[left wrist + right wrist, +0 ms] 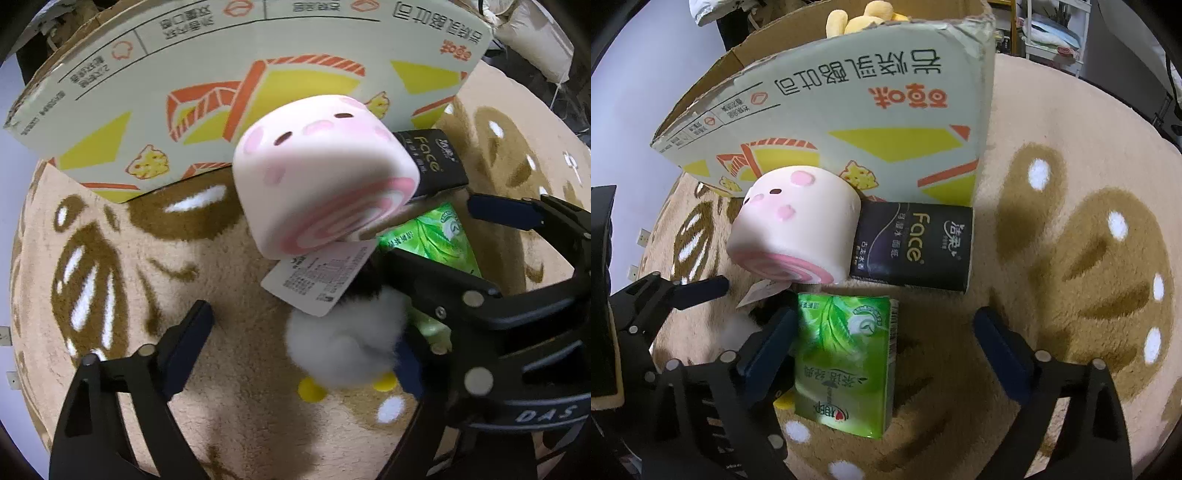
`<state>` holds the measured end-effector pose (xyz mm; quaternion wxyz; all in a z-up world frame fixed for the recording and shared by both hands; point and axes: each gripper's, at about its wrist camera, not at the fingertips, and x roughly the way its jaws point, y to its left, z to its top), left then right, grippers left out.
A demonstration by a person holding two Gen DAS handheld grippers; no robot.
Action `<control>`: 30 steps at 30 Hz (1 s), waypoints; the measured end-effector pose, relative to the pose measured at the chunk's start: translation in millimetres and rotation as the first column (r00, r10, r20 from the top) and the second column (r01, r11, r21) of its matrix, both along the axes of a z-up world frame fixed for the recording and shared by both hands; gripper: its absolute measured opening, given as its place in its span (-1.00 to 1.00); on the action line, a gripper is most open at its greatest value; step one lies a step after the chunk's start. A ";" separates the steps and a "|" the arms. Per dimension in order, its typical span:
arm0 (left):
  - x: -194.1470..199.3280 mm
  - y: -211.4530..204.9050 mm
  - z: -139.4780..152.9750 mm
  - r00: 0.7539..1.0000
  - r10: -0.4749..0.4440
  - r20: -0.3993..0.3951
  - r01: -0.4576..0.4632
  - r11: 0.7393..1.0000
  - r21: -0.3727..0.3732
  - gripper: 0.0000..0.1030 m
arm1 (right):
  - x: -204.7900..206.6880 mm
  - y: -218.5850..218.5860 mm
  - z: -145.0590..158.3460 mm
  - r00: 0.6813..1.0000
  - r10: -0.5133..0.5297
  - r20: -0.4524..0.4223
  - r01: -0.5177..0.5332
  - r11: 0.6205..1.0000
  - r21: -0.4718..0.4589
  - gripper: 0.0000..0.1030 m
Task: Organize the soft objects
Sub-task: 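Grasp the white fluffy toy with the left tool while the right tool grasps the green tissue pack, then lift the white fluffy toy with the left tool while the right tool carries the green pack over the box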
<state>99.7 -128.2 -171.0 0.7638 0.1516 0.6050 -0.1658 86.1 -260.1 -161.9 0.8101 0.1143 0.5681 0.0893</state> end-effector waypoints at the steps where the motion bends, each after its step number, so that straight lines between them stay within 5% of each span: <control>1: 0.2 -3.4 1.3 1.000 -0.003 0.002 0.003 1.000 -0.005 0.56 | -0.6 -1.9 -0.2 1.000 0.002 -0.001 -0.002 1.000 -0.002 0.89; 17: -0.4 6.7 3.6 0.999 0.033 0.025 -0.033 0.999 -0.010 -0.24 | -12.6 -19.6 11.2 0.999 -0.022 -0.034 0.026 0.992 0.125 0.46; 18: -0.4 8.3 4.1 0.999 0.042 0.023 -0.042 0.999 -0.010 -0.34 | -13.2 -18.4 11.4 0.999 -0.011 -0.036 0.016 0.992 0.127 0.29; 19: -4.6 7.9 7.6 0.999 0.049 0.021 -0.048 0.999 -0.012 -0.34 | -14.2 -16.4 10.8 0.999 -0.008 -0.040 0.013 0.992 0.127 0.12; 30: -5.6 40.2 24.7 0.986 0.159 0.047 -0.157 0.987 -0.045 -0.37 | -12.7 -16.8 3.5 0.999 -0.001 -0.045 0.007 0.989 0.147 0.12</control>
